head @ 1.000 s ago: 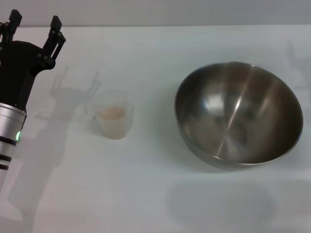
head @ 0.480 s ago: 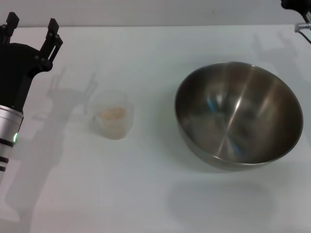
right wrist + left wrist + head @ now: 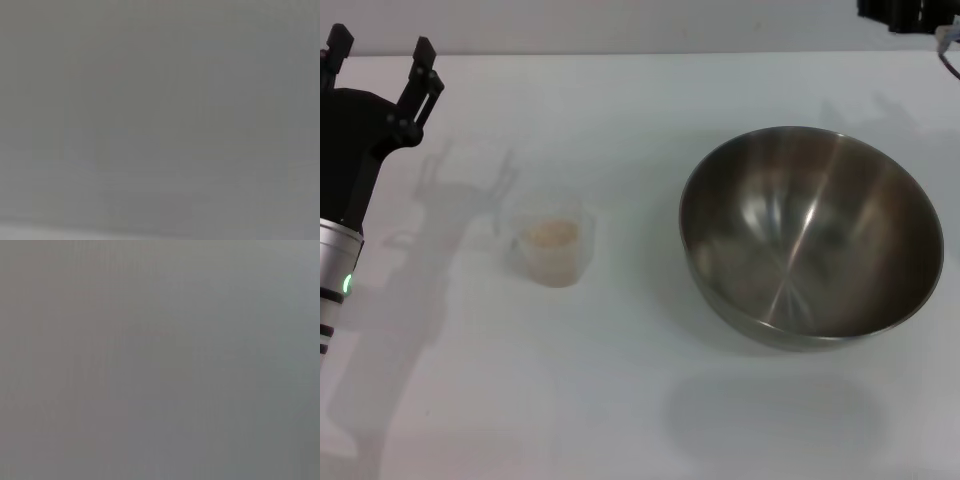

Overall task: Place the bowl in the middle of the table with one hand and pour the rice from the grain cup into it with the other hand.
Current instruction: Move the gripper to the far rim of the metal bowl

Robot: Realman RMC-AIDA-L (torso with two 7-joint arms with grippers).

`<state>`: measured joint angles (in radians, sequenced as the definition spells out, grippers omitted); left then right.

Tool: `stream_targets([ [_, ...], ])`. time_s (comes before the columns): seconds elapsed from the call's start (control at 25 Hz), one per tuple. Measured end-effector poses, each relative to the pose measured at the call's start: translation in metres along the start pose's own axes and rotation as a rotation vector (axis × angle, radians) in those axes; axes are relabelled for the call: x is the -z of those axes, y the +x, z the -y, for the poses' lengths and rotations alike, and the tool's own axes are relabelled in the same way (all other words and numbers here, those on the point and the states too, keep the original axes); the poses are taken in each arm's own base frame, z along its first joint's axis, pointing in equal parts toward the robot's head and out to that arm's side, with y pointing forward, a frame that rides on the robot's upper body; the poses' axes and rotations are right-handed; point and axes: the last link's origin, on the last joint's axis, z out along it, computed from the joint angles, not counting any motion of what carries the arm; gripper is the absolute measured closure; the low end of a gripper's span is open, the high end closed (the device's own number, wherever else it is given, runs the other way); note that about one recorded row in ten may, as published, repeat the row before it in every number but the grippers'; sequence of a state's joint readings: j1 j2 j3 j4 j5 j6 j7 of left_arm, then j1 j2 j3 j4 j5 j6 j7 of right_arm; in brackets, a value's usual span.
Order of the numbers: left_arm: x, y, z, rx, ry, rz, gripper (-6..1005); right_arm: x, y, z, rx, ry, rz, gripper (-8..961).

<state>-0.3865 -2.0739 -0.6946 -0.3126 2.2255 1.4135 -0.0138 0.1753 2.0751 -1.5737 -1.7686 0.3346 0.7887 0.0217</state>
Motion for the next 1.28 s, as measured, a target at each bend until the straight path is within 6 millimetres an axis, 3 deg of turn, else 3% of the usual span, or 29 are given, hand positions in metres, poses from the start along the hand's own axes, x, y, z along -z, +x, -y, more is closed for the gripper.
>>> stream_targets([
  [0.16,0.000,0.000,0.000,-0.002,0.000,0.001,201,0.015,-0.006,-0.003,0.062,-0.024,-0.255,250],
  [0.56,0.001,0.000,0.007,-0.012,0.027,-0.002,207,0.005,0.019,0.011,0.158,-0.066,-0.574,251],
  [0.76,0.001,0.002,0.007,-0.014,0.028,-0.016,211,-0.002,0.026,0.019,0.164,-0.081,-0.629,251],
  [1.28,0.005,0.003,0.007,-0.009,0.034,-0.019,219,-0.020,0.046,0.016,0.204,-0.131,-0.708,268],
])
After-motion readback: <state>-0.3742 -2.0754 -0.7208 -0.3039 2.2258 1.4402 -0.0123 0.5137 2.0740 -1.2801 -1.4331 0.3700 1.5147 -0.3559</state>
